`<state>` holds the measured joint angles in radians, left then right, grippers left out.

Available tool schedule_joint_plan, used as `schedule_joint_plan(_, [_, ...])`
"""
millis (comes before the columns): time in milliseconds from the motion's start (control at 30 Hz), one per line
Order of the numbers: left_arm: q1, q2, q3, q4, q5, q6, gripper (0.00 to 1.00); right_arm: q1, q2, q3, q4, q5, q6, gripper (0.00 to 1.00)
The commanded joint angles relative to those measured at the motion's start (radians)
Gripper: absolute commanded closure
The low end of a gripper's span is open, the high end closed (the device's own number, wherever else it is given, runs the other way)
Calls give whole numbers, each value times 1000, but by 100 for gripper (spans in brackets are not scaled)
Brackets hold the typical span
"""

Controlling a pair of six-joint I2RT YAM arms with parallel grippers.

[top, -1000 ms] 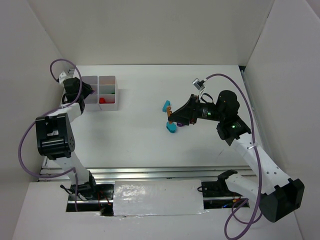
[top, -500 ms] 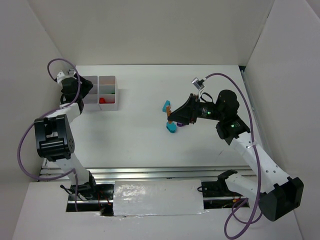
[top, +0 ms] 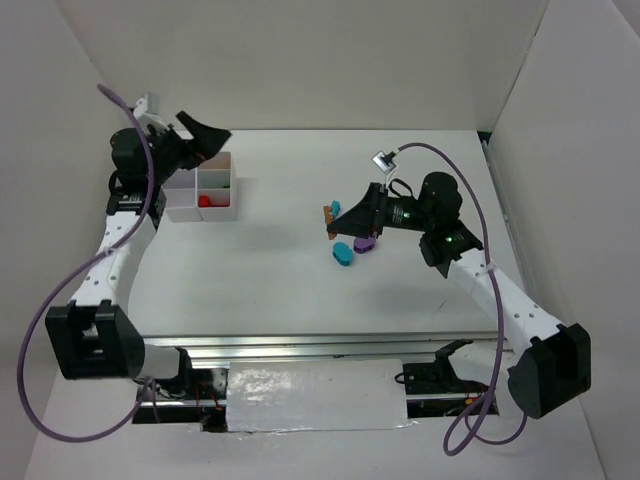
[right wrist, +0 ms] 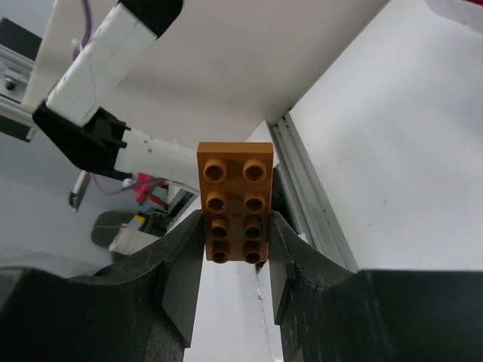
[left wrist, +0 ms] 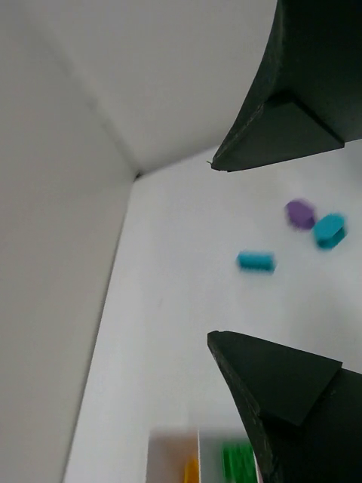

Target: Sort the legos into containers by color

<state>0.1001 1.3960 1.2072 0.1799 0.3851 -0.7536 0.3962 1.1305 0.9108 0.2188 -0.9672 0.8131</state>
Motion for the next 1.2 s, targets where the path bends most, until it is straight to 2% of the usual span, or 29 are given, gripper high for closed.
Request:
schedule_joint_plan(0, [-161,-92,17,-46,349,11,1,7,41,49,187,-50,122,100])
schedule_joint_plan(100, [-285,-123,-50,99,585,-102,1,10,77,65,264,-80,185,100])
schedule_joint_plan(133, [-312,-129,-51,241,586,-102,1,12,78,63,286,-88,198,100])
schedule_joint_plan(167, [-353,-135,-81,281,639,-231,1,13,80,59,306,-100,218,100])
schedule_joint_plan(367, [-492,-135,-100,450,731,-391,2,35,80,31,519,-160,320,100])
schedule_joint_plan(500, [-543,-133,-110,472,713,-437,5,62,58,22,504,-140,299,100])
schedule_joint_plan(600, [-545,-134,-127,578,704,-512,8,81,43,17,453,-119,250,100])
schedule_joint_plan(700, [-550,-124,-112,557,706,-510,12,99,29,3,446,-100,238,100])
schedule_joint_plan(733, [-556,-123,-109,556,713,-510,18,101,28,7,436,-87,230,100])
schedule_joint_plan(800, [-559,-124,-106,552,713,-513,23,107,22,11,400,-74,201,100])
schedule_joint_plan(1067, [-603,-115,-43,368,709,-397,27,125,25,33,361,-41,163,100])
schedule_joint_plan(1167, [-608,-101,-29,340,710,-386,42,130,32,42,343,-33,149,100])
